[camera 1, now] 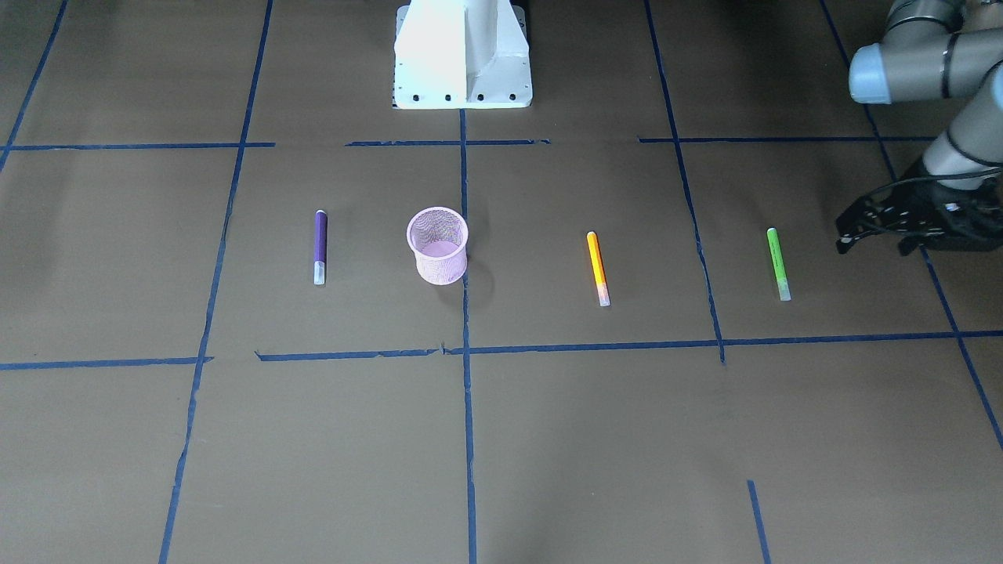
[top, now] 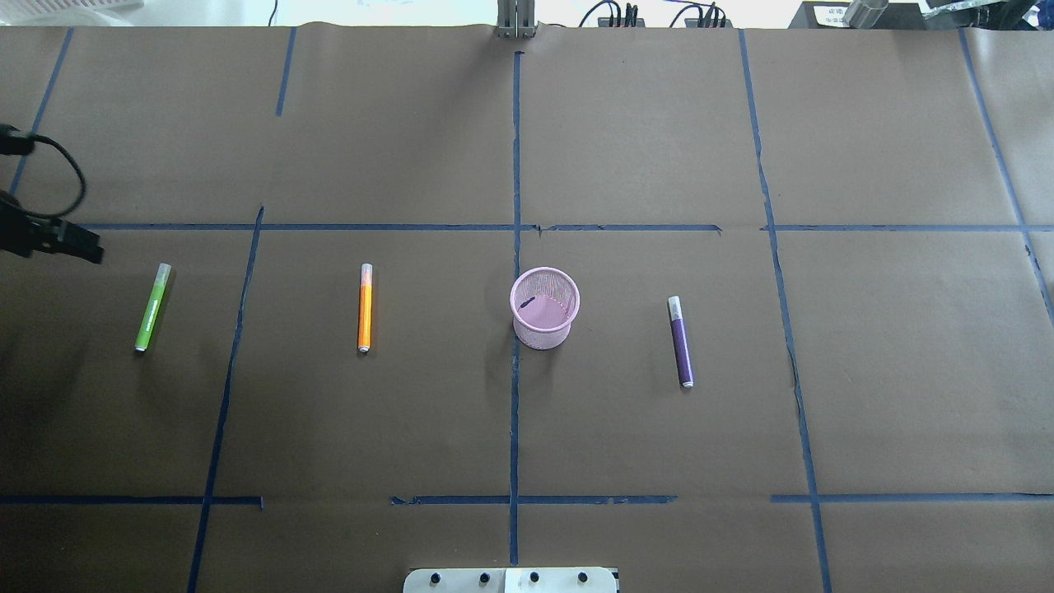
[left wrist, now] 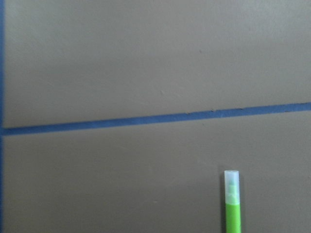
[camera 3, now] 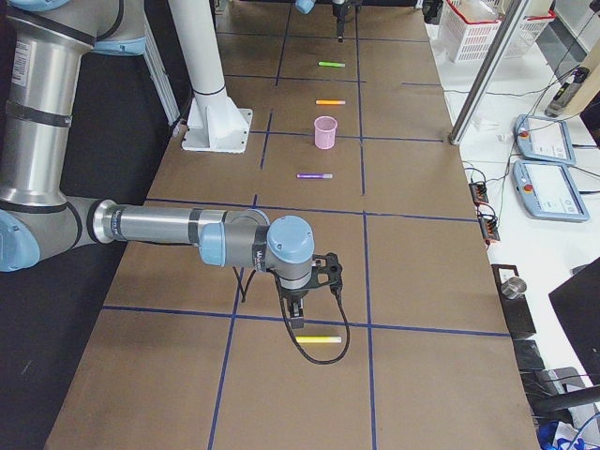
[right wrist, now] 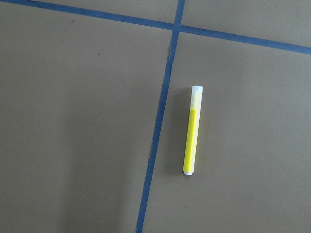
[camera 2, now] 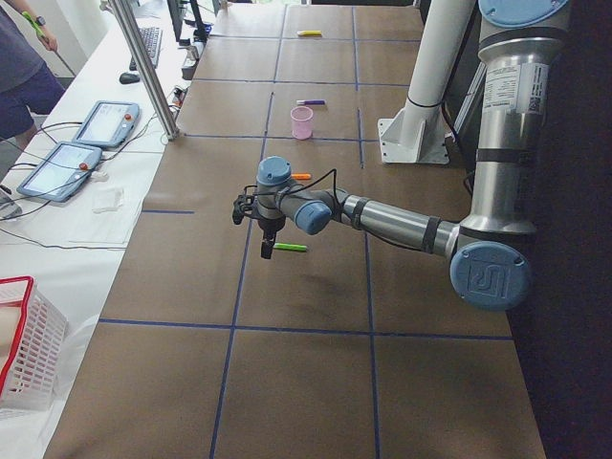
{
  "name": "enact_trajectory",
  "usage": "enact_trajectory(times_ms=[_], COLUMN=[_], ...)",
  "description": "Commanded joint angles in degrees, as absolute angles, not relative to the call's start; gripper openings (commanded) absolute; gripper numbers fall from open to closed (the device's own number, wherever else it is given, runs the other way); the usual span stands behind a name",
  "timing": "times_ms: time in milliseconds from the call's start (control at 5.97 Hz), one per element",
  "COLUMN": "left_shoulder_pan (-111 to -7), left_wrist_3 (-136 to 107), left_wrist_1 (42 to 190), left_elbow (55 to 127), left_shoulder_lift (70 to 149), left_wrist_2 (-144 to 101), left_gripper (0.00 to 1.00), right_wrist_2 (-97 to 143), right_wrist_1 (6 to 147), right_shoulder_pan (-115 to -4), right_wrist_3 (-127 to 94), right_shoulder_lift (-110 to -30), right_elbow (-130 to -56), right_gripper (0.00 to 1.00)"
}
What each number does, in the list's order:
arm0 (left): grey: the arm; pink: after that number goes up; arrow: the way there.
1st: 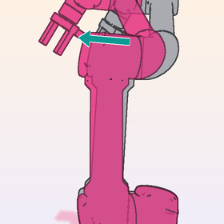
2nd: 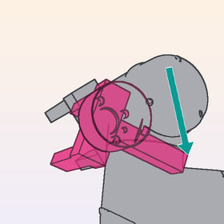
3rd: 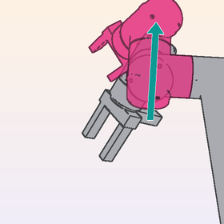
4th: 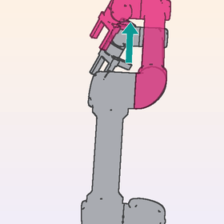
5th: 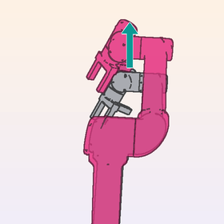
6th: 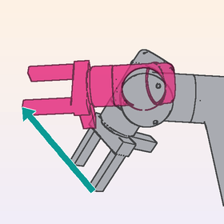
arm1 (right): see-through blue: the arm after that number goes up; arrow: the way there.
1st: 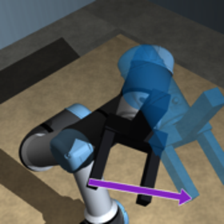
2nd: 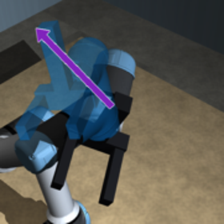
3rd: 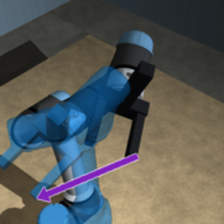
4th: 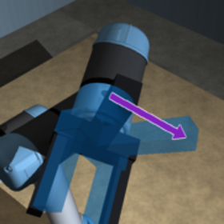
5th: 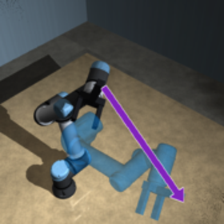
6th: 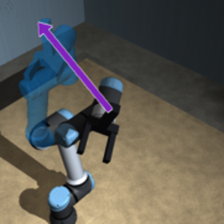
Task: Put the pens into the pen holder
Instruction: 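Lower the left gripper onto the green marker and grasp it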
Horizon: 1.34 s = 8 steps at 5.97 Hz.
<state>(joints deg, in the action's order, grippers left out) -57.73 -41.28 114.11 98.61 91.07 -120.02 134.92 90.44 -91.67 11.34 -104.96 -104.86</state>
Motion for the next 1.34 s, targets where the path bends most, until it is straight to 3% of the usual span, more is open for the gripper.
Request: enact_trajectory(times_ms=[0,335,670,1172], left_shoulder_pan=[-50.3,-48.6,-48.6,-49.0], left_wrist_3=[-47.1,-47.5,-47.1,-46.8], left_wrist_1=[118.5,118.5,118.4,118.4], left_elbow=[93.8,90.4,90.7,90.8], left_shoulder_lift=[93.6,97.2,97.1,96.3], left_wrist_2=[-117.2,-117.3,-117.9,-117.9], left_gripper=[1.0,1.0,0.58,0.56], right_wrist_2=[134.9,134.9,134.9,134.9], right_wrist_1=[90.4,90.4,90.4,90.4], right_shoulder_pan=[-91.7,-91.7,-91.7,-91.7], right_wrist_3=[11.3,11.3,11.3,11.3], right_shoulder_lift=[-105.0,-105.0,-105.0,-105.0], right_elbow=[-104.8,-104.8,-104.8,-104.9], right_gripper=[1.0,1.0,1.0,1.0])
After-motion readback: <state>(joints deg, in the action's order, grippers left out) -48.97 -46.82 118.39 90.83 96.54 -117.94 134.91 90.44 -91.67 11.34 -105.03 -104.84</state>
